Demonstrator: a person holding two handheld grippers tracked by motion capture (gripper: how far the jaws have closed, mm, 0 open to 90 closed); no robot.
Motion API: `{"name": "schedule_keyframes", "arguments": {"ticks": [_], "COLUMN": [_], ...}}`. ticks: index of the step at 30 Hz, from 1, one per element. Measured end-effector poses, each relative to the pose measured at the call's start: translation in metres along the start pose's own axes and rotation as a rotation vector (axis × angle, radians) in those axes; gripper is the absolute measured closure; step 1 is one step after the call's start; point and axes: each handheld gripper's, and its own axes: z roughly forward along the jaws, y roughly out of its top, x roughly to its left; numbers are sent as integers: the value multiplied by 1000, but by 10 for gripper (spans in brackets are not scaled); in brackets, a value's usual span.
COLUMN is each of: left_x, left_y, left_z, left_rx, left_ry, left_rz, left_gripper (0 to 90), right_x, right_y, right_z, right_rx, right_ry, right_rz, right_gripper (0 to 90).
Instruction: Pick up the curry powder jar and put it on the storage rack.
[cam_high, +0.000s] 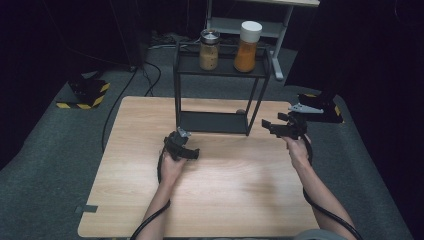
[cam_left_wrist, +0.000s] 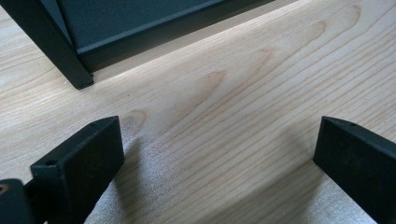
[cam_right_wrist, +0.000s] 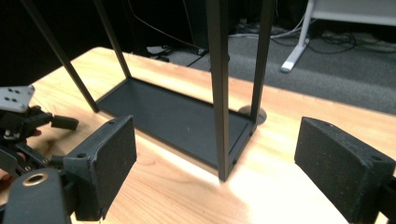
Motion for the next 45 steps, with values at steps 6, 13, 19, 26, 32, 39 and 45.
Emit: {"name": "schedule_keyframes", "arguments": {"ticks": [6,13,19,26,32,39,45], "left_x": [0,0,0,0,0,0,0], "left_y": [0,0,0,0,0,0,0], "left_z": [0,0,0,0,0,0,0], "left_rx": [-1,-2,-1,-1,-1,-1,0], "left_ry": [-2,-1,-1,-2,0,0,0], "left_rz": [0,1,0,0,1,0,3], "left_gripper": [16,15,15,15,15,15,15], "right_x": [-1,-3,-4,1,3,16,26], "right_y": [-20,-41,-56,-72,-81,-87,-84], "right_z": [11,27,43,58,64,66,71], "right_rx": [46,110,174,242,255,249,272], "right_ry": [-19,-50,-69,-92,-109,-143,-172], "right_rz": [28,55,60,51,54,-14,-54], "right_gripper": [120,122,121,121,114,91,86]}}
